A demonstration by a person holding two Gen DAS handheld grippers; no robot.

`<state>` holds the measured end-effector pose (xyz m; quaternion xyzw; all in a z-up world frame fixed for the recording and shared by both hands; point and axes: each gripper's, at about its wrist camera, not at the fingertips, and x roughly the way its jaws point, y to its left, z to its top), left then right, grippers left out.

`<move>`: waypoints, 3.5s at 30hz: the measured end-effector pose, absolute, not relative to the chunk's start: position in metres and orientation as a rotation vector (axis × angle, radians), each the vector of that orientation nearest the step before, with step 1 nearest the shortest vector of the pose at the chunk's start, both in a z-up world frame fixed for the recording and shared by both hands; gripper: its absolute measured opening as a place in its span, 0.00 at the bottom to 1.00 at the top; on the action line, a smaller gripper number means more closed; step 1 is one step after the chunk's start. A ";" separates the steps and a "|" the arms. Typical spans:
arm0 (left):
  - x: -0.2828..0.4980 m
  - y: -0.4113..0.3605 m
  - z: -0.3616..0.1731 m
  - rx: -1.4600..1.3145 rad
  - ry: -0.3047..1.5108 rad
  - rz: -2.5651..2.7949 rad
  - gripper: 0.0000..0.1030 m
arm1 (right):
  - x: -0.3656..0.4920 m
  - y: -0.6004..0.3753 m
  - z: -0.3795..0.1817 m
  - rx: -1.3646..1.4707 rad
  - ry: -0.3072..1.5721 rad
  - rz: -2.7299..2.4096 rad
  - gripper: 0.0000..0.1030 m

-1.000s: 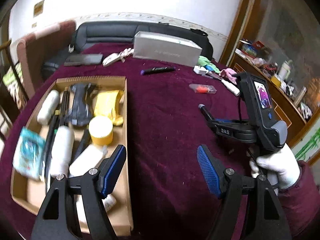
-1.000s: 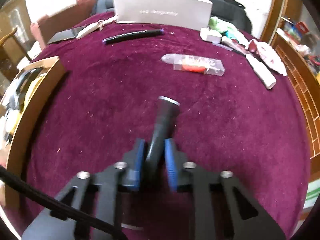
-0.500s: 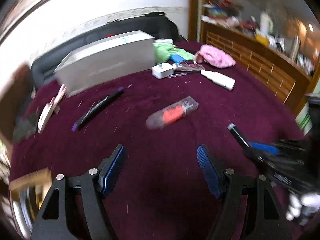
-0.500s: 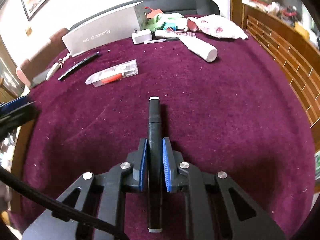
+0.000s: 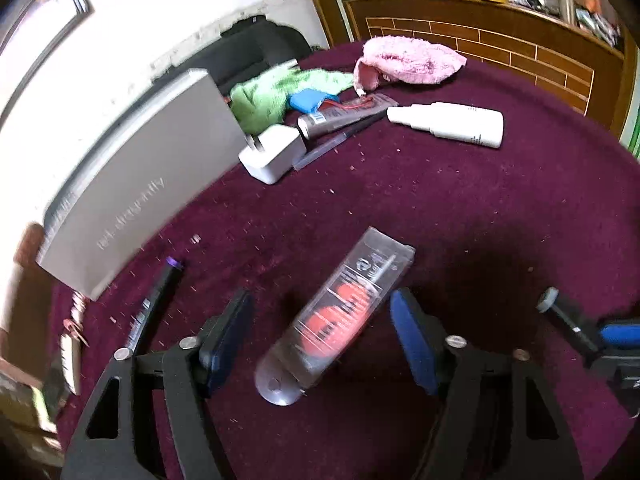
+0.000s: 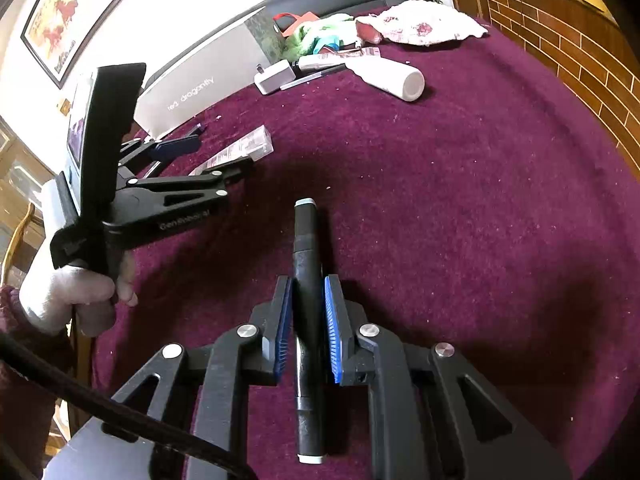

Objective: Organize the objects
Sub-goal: 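Grasp the clear plastic case with the left gripper while the right gripper holds the flashlight, then carry the clear case and flashlight to the tray, then open both grippers over the tray and pull them back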

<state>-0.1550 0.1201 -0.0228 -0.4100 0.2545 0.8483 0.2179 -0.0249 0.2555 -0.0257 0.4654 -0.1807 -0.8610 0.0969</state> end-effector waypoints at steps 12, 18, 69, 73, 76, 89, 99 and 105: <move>-0.085 0.065 0.004 -1.185 0.370 2.356 0.22 | -0.019 0.234 -0.020 1.291 -0.329 -2.592 0.42; -0.007 0.007 0.038 -1.090 0.234 2.436 0.22 | -0.017 0.231 -0.020 1.314 -0.202 -2.705 0.12; 0.101 -0.255 0.003 -1.226 -0.278 2.875 0.23 | -0.018 -0.107 0.002 1.334 -0.221 -2.126 0.13; 0.092 -0.253 0.002 -1.248 -0.250 2.886 0.23 | -0.028 -0.108 0.000 1.350 -0.232 -2.147 0.13; 0.088 -0.252 0.002 -1.259 -0.229 2.899 0.23 | -0.033 -0.106 -0.001 1.355 -0.257 -2.154 0.13; 0.084 -0.259 0.007 -1.252 -0.297 2.946 0.49 | 0.001 -0.091 0.020 1.248 -0.180 -2.251 0.33; 0.127 -0.243 0.043 -1.021 -0.213 3.201 0.65 | 0.055 -0.067 0.035 1.132 -0.160 -2.365 0.50; 0.171 -0.242 0.076 -0.782 -0.277 3.416 0.87 | 0.082 -0.050 0.042 1.056 -0.156 -2.463 0.59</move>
